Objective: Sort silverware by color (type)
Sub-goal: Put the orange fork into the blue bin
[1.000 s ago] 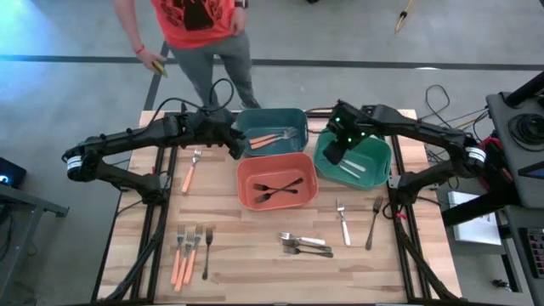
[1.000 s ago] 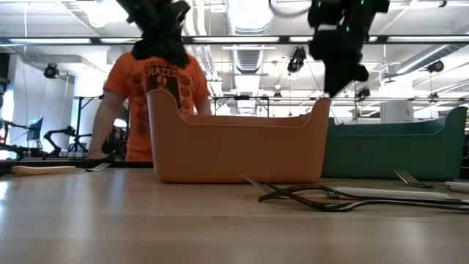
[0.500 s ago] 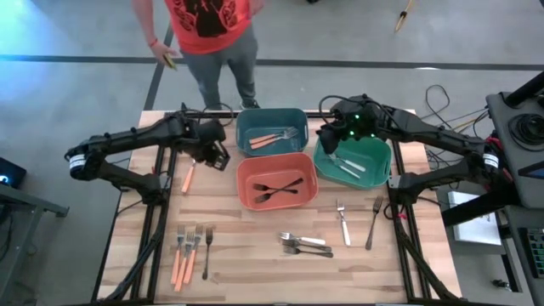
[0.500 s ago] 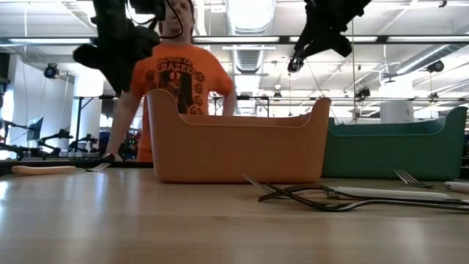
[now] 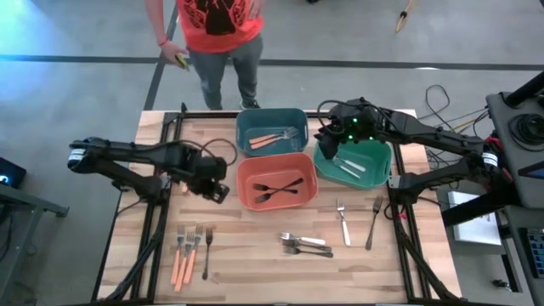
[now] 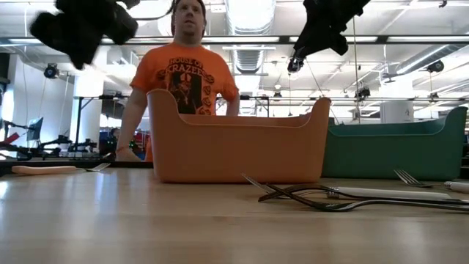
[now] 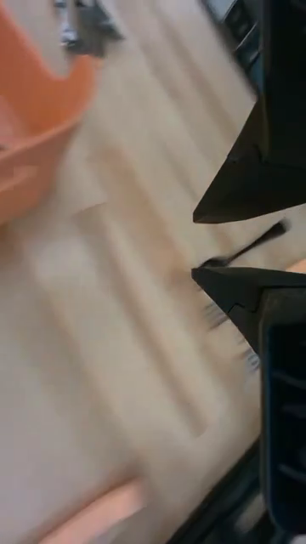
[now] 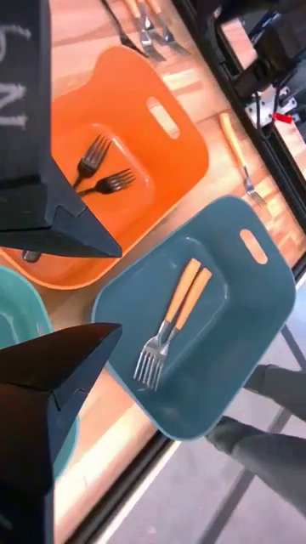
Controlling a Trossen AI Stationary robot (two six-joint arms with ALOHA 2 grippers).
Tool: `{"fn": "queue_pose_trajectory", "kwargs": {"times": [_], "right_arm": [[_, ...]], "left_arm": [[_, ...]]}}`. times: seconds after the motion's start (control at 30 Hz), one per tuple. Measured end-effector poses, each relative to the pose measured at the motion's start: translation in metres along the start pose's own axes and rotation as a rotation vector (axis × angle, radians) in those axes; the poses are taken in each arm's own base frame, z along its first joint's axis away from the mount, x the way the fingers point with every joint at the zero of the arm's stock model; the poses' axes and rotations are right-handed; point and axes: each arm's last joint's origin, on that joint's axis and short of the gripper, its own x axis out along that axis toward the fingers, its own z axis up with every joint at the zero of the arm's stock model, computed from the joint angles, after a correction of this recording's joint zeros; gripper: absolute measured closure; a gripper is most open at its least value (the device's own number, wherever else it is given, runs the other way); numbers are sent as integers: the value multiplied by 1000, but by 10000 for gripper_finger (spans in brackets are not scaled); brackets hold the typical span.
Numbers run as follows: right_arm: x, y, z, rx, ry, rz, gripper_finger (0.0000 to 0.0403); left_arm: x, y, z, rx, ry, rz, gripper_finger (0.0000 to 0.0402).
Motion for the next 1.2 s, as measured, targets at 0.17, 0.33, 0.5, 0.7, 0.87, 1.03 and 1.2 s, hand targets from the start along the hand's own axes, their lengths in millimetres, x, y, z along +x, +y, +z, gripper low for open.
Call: {"fn": "queue_pose_trajectory", "kwargs": {"times": [0.17,0.33,0.5,0.7,0.87,1.03,1.2], "right_arm": [[-10,0,-1,-48,-15,4,277],[-16,-1,0,-92,-29,6,277],[-12,-1,-1,-121,-20,3,277],[-9,-1,-1,-123,-7,2,277],[-9,-1,-2,-117,-7,2,277],[-9,-1,-2,-96,-7,2,277],[-9,-1,-2,-77,-7,3,277]], "left_arm": [[3,-9,-29,-80,152,-19,325],[6,-14,-63,-164,227,19,325],[21,-17,-98,-233,267,28,325],[69,-15,-140,-233,194,-72,325],[111,-13,-151,-224,140,-52,325],[134,-17,-154,-227,159,35,325],[145,-20,-157,-240,192,97,325]]}}
